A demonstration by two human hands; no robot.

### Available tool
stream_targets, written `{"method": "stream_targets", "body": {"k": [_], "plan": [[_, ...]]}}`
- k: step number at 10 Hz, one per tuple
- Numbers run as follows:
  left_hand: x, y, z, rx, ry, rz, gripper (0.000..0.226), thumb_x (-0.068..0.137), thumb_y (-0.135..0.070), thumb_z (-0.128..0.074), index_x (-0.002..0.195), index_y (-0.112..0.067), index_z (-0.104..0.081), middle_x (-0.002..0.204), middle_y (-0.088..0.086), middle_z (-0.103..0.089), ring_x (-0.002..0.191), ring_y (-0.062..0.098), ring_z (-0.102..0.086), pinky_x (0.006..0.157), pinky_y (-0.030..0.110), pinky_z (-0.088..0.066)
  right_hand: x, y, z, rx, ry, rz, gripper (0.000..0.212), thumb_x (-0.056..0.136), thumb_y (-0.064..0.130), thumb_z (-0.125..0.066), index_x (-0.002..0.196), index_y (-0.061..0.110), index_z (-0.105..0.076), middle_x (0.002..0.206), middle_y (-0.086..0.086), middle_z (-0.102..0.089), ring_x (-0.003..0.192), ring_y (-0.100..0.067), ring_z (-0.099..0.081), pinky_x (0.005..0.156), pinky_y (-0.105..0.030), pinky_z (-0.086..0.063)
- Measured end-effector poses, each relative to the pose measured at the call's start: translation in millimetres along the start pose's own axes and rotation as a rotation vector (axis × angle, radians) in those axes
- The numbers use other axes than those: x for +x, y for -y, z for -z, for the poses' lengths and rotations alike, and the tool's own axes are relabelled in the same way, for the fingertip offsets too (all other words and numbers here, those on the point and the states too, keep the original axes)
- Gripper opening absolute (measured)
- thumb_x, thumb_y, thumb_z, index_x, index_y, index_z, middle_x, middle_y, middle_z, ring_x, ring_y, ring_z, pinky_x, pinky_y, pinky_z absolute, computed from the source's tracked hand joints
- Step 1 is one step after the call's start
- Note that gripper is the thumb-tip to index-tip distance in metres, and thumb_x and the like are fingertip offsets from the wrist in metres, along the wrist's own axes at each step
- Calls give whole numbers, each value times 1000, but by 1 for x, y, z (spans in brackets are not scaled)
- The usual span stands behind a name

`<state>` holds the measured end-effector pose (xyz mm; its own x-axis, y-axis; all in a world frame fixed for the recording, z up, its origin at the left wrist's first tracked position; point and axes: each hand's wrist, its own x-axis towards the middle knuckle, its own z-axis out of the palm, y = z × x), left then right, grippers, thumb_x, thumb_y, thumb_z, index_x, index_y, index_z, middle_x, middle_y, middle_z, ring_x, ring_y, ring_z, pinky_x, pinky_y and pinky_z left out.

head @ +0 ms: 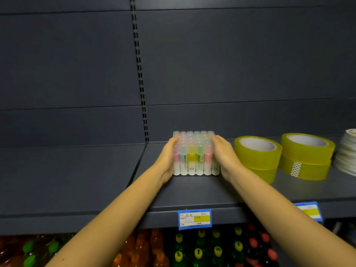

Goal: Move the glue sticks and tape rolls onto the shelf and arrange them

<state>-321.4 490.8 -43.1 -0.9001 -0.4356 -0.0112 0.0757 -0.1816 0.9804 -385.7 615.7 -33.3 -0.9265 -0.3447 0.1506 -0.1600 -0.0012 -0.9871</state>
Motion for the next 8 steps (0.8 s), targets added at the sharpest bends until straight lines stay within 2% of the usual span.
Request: {"method": "stream_targets", "body": {"k": [1, 2, 3, 4, 5, 6, 7, 8], "plan": [[-8, 3, 2, 19, 3, -3, 38, 98, -39, -31, 86, -22, -63, 66, -6, -73, 59, 8, -69, 59, 25, -50, -5, -3, -1, 67, 11, -9, 33, 99, 33, -40, 112, 14, -63, 110, -6, -68, 101, -22, -65, 90, -39, -53], [-18, 8, 8, 3, 9, 7, 37, 97, -40, -32, 88, -21, -63, 67, -5, -73, 58, 9, -70, 56, 24, -51, -15, -5, -4, 98, 47, -9, 31, 99, 31, -40, 110, 14, -64, 107, -6, -70, 98, -20, -67, 86, -35, -54], [-33, 9, 13, -49, -8, 3, 36, 97, -41, -33, 104, -20, -61, 82, -1, -75, 70, 13, -71, 57, 25, -52, -24, -8, -7, 109, 74, 6, 32, 98, 31, -42, 108, 13, -66, 102, -6, -72, 95, -19, -68, 85, -37, -54], [-42, 8, 13, -54, -22, -32, 40, 98, -40, -33, 127, -18, -50, 109, 5, -68, 88, 16, -66, 62, 29, -50, -29, -9, -9, 90, 60, 36, 31, 97, 26, -39, 103, 12, -66, 101, -6, -71, 89, -17, -67, 76, -30, -55], [-48, 6, 11, -39, -18, -67, 40, 98, -41, -33, 124, -19, -53, 108, 4, -68, 89, 16, -66, 65, 29, -51, -34, -7, -7, 50, 70, 46, 35, 101, 32, -30, 103, 19, -63, 105, -3, -70, 87, -7, -63, 68, -19, -50], [-55, 3, 10, -24, -23, -101, 46, 95, -53, -32, 101, -24, -66, 91, -3, -74, 79, 9, -71, 65, 26, -53, -44, -8, 1, 8, 122, 32, 49, 102, 43, -22, 134, 18, -49, 137, 0, -53, 122, -13, -51, 102, -31, -42], [-63, -6, 5, 31, -148, -274, 49, 93, -56, -34, 121, -24, -59, 115, -10, -67, 100, 0, -64, 80, 13, -48, -62, -4, 26, -25, 133, 256, 48, 102, 33, -29, 148, 19, -27, 154, 6, -28, 138, -6, -29, 109, -13, -18], [-71, -20, -6, 174, -215, -529, 43, 97, -44, -34, 130, -22, -52, 136, -9, -51, 127, 5, -45, 105, 23, -31, -95, 18, 63, 76, 162, 559, 42, 99, 8, -41, 139, 20, -37, 143, 2, -45, 113, -6, -54, 94, -10, -41]]}}
